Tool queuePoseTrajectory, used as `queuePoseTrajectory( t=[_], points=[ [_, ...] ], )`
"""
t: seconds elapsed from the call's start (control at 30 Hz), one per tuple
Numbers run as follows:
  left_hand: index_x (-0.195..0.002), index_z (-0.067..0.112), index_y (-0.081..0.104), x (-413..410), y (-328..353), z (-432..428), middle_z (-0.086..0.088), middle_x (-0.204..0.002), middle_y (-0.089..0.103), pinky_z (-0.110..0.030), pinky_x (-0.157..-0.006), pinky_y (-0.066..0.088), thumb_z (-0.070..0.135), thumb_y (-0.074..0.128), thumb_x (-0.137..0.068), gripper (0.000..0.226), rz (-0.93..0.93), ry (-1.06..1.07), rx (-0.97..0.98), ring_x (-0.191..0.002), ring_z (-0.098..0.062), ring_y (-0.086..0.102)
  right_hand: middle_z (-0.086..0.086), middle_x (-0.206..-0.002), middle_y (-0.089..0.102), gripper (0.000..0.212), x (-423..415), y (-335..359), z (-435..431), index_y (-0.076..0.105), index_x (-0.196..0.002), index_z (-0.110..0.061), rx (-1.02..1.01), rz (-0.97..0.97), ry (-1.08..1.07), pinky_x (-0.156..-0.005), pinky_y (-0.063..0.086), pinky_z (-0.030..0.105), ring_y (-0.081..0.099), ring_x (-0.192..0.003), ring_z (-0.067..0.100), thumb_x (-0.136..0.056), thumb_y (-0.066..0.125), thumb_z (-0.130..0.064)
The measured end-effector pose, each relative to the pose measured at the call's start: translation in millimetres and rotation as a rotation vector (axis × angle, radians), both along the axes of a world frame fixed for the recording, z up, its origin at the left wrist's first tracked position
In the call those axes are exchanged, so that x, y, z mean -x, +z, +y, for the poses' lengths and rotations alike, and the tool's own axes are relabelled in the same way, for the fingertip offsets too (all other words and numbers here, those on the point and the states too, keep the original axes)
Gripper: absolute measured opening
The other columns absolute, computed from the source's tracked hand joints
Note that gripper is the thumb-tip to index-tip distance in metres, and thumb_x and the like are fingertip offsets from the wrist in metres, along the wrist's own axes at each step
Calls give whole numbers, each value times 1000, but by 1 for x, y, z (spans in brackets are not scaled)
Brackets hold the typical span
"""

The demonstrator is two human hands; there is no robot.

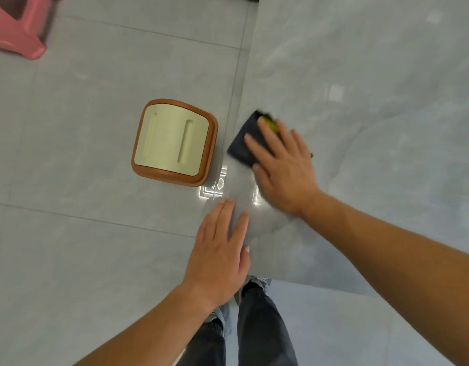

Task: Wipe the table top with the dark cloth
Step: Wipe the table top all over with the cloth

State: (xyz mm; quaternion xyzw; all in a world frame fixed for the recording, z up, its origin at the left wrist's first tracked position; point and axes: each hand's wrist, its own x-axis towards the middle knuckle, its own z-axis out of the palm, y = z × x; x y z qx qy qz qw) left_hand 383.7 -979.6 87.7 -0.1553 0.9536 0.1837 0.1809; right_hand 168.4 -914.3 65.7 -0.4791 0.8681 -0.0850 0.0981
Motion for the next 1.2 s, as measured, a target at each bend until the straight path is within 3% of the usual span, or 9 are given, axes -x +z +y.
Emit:
queuePoseTrajectory(
  t=[0.17, 0.23, 0.33, 0.43, 0.63, 0.83, 0.97, 1.1, 1.2],
  points=[
    [-151, 15, 29, -15, 1, 2, -18, -161, 19, -49, -118, 27, 40, 38, -97, 61, 2, 1, -9, -151, -32, 14, 4, -167, 19, 55, -15, -3, 50, 31, -156, -31, -46, 5, 356, -122, 16, 54, 12, -154, 33, -103, 41, -41],
    [-154, 15, 25, -20, -1, 2, -17, -163, 14, -47, -120, 23, 40, 38, -98, 63, -1, -22, 0, -152, -31, 8, 5, -165, 24, 55, 6, -4, 43, 35, -154, -29, -11, 13, 193, -120, 20, 57, 19, -152, 34, -101, 41, -40],
    [-156, 18, 17, -21, -4, 1, -13, -166, 5, -43, -122, 14, 41, 34, -100, 63, -4, -30, 3, -153, -27, -2, 4, -168, 16, 56, 28, 2, 27, 30, -156, -28, -22, -32, -192, -123, 12, 54, 11, -154, 32, -102, 32, -42],
    [-157, 19, 15, -22, -5, -1, -12, -166, 3, -45, -122, 16, 41, 33, -100, 63, 2, -37, -4, -153, -26, -4, 4, -168, 11, 56, 0, 3, 32, 27, -157, -28, -29, -10, -274, -124, 9, 52, 7, -154, 32, -103, 31, -42],
    [-157, 17, 11, -26, -8, -1, -11, -167, -1, -47, -121, 22, 39, 36, -100, 66, 33, -32, -34, -153, -25, -6, 6, -166, 23, 53, -57, -2, 101, 38, -154, -26, -7, 3, 114, -120, 21, 55, 16, -153, 33, -103, 39, -40],
    [-157, 16, 10, -31, -9, -2, -12, -166, -4, -46, -123, 14, 40, 33, -100, 66, 49, -48, -31, -153, -26, -9, 7, -167, 18, 55, -64, 0, 109, 35, -155, -24, -4, -21, -458, -120, 20, 56, 14, -152, 34, -102, 36, -39],
    [-153, 13, 21, -42, -5, 4, -15, -164, 7, -46, -122, 18, 38, 43, -97, 65, 64, -10, -43, -153, -29, 4, 9, -166, 20, 54, -122, 3, 110, 37, -154, -21, -19, -4, -233, -121, 18, 56, 12, -154, 35, -102, 39, -36],
    [-153, 13, 21, -50, -7, 12, -15, -163, 10, -46, -121, 22, 40, 46, -96, 68, 64, 5, -49, -152, -30, 9, 8, -165, 24, 53, -102, 1, 82, 37, -154, -25, -24, -13, -14, -120, 19, 57, 16, -153, 37, -104, 36, -39],
    [-153, 12, 20, -52, -10, 12, -16, -163, 11, -47, -120, 23, 37, 47, -95, 68, 85, 13, -53, -152, -30, 8, 6, -167, 18, 54, -62, -1, 25, 30, -156, -28, -21, -33, -75, -122, 13, 55, 11, -154, 34, -103, 33, -40]
  ],
)
